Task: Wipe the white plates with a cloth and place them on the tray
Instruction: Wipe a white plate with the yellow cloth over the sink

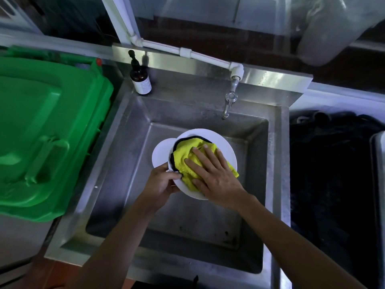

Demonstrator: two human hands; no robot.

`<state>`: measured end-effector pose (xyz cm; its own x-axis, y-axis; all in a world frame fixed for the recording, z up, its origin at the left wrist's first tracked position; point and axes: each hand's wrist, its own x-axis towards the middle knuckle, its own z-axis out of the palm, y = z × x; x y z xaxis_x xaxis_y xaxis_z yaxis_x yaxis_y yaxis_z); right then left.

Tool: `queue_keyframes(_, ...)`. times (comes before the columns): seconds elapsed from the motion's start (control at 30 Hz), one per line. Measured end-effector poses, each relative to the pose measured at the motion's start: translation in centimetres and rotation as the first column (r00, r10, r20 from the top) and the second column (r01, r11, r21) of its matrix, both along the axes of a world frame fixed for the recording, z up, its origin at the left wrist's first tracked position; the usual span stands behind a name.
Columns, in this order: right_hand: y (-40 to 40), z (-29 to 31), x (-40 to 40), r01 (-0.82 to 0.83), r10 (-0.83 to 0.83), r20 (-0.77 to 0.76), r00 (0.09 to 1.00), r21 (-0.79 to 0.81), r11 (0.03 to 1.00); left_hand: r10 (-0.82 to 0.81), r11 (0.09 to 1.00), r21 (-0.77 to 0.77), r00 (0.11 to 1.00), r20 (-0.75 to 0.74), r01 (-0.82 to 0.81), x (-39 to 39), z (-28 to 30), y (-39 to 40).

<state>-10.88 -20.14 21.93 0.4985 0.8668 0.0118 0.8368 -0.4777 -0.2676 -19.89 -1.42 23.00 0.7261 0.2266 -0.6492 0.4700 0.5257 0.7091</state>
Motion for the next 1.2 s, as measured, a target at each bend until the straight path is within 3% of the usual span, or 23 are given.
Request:
queue_keyframes(0.2, 1.5, 0.7, 1.1, -0.046, 0.045, 0.058, 0.997, 0.029, 0.999, -0.086, 0.996, 0.001, 0.995, 0.044, 0.087, -0.6, 0.6, 0.3)
queue_keyframes(0.37, 2.0, 1.0, 1.8, 0.015, -0.016, 0.028, 0.999, 0.059, 0.998, -0.121, 0.992, 0.055, 0.989, 0.086, 0.116, -0.8, 1.3, 0.6)
queue_keyframes(0.53, 1.8, 1.4, 2.5, 0.193, -0.194, 0.000, 0.981, 0.087, 0.977, -0.027, 0.997, 0.071, 0.995, 0.097, 0.020, -1.0, 1.9, -0.1)
queue_keyframes(0.8, -0.9, 0.8, 2.8, 0.372, -0.373, -0.035, 0.927, -0.030, 0.928, 0.189, 0.978, 0.056, 0.969, 0.158, -0.200, -0.4, 2.4, -1.6)
queue_keyframes(1.2, -0.9, 0.9, -4.6, 0.453, -0.452, -0.180, 0.874, -0.034, 0.891, 0.287, 0.958, -0.017, 0.955, 0.079, -0.287, 1.2, 2.6, -3.4)
